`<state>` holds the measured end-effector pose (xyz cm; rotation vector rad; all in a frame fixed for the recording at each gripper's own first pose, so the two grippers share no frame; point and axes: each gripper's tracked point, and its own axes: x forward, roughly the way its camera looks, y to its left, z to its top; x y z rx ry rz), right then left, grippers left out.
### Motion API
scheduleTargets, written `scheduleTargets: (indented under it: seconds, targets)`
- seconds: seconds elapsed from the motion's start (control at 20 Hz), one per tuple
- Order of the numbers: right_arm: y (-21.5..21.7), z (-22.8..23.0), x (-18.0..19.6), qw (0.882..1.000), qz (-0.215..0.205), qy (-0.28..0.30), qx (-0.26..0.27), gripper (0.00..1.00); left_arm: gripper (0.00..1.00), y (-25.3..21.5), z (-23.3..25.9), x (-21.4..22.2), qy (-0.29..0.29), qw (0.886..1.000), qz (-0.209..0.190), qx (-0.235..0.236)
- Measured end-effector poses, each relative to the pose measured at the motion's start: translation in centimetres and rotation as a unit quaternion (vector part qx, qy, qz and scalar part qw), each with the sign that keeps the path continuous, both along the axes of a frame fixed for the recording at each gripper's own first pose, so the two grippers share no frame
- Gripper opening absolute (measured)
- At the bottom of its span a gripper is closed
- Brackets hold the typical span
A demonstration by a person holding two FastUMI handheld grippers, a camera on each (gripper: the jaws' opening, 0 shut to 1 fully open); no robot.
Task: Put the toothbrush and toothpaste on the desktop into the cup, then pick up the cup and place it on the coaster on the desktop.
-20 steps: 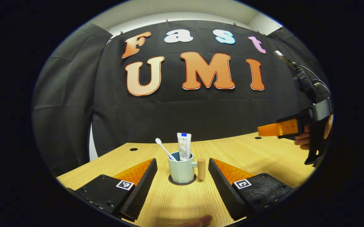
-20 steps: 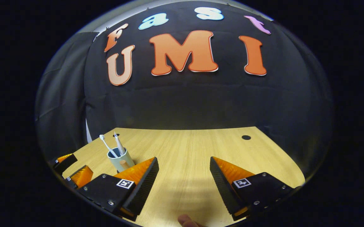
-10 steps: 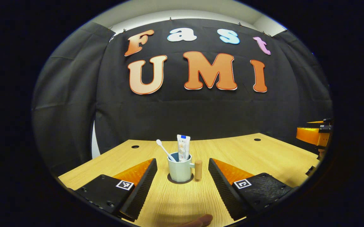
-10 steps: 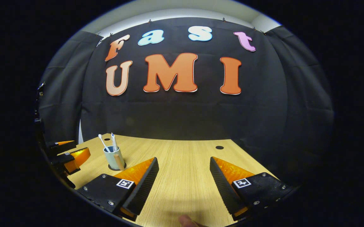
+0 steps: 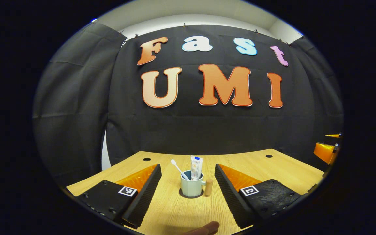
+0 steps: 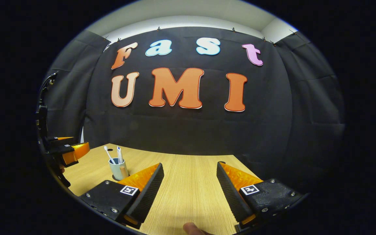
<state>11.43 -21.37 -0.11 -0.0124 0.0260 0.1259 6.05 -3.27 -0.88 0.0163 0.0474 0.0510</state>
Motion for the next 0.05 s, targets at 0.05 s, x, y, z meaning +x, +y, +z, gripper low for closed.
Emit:
scheduleTargets:
  seconds: [0.05]
  targets:
    - [-0.02,-0.06,-0.02,1.0,-0.003,0.0,-0.001,0.99,0.99,-0.24,0.04,-0.2,0.0,1.0,-0.002,0.001]
